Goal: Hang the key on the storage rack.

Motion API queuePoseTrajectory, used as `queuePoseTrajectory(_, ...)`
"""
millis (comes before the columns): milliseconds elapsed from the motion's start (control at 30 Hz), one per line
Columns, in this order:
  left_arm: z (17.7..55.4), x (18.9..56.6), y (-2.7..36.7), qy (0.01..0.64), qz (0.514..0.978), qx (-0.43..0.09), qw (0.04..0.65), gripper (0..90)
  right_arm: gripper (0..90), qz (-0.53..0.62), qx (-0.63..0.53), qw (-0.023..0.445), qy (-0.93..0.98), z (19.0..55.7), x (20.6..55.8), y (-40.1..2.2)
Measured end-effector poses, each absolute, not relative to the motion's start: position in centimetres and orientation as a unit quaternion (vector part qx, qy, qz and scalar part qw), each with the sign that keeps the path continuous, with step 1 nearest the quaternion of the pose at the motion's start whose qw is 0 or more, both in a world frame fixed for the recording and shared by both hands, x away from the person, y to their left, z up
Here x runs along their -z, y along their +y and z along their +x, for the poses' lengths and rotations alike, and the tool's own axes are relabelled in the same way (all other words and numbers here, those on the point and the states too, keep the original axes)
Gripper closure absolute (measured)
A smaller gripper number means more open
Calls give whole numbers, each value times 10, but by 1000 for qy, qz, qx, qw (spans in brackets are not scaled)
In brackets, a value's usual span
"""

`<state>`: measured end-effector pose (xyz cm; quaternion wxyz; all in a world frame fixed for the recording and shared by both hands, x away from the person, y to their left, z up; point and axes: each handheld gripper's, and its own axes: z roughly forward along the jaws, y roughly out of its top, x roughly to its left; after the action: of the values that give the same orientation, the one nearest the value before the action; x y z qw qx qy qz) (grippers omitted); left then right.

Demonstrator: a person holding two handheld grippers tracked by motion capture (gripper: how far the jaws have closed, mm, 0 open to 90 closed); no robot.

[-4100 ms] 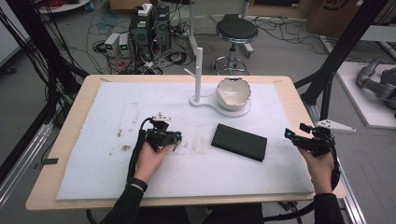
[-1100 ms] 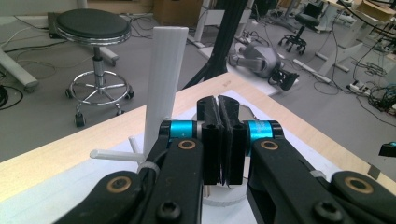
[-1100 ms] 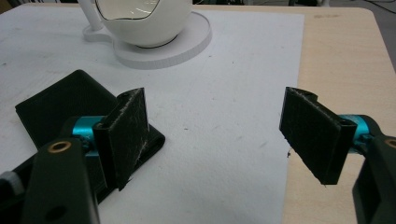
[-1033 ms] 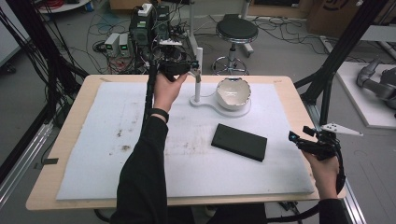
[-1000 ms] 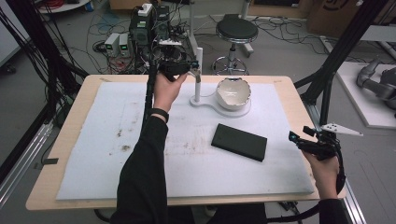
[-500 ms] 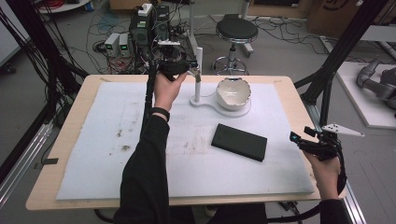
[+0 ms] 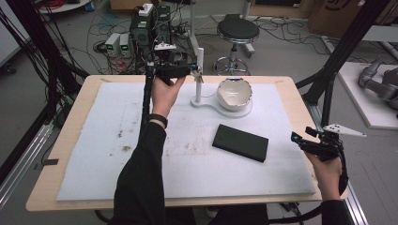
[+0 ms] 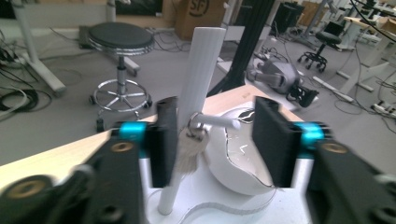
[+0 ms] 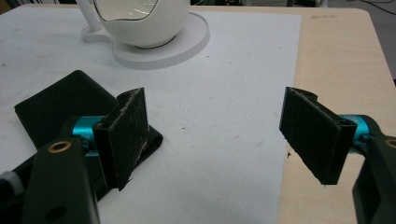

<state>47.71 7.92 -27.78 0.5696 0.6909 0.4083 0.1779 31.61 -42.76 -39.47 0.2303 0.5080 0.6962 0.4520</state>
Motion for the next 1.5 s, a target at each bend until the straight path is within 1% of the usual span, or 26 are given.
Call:
queuePoseTrajectory(167,449,284,95,389,686,-200,582,376,240,505,-455,231,697,319,393,-425)
queuePoseTrajectory(267,431,289,105,378,686,-214,584,344,240,502,-456,230,698,322,392,-422)
queuePoseTrajectory(500,388,299,120,343,703,-237,576,296,239,495,-456,224,705,327,392,-414)
queuePoseTrajectory(633,361,309,125,329,706,-260,571,252,239,490,-457,223,708,329,392,-408)
queuePoseTrajectory(700,348,314,127,323,708,-271,567,247,238,487,-456,222,711,330,391,-405)
queuePoseTrajectory(800,331,324,132,319,708,-265,571,238,238,483,-455,221,715,332,391,-401)
queuePoseTrajectory(933,316,338,140,322,708,-271,567,237,233,479,-454,218,719,334,392,-396)
queuePoseTrajectory(1133,301,362,158,336,709,-267,560,236,220,474,-454,213,724,337,392,-388)
queuePoseTrajectory(1333,297,380,175,353,703,-270,555,233,216,468,-453,212,728,336,393,-385)
queuePoseTrajectory(1500,298,383,180,361,701,-272,552,233,212,468,-454,214,727,335,392,-386)
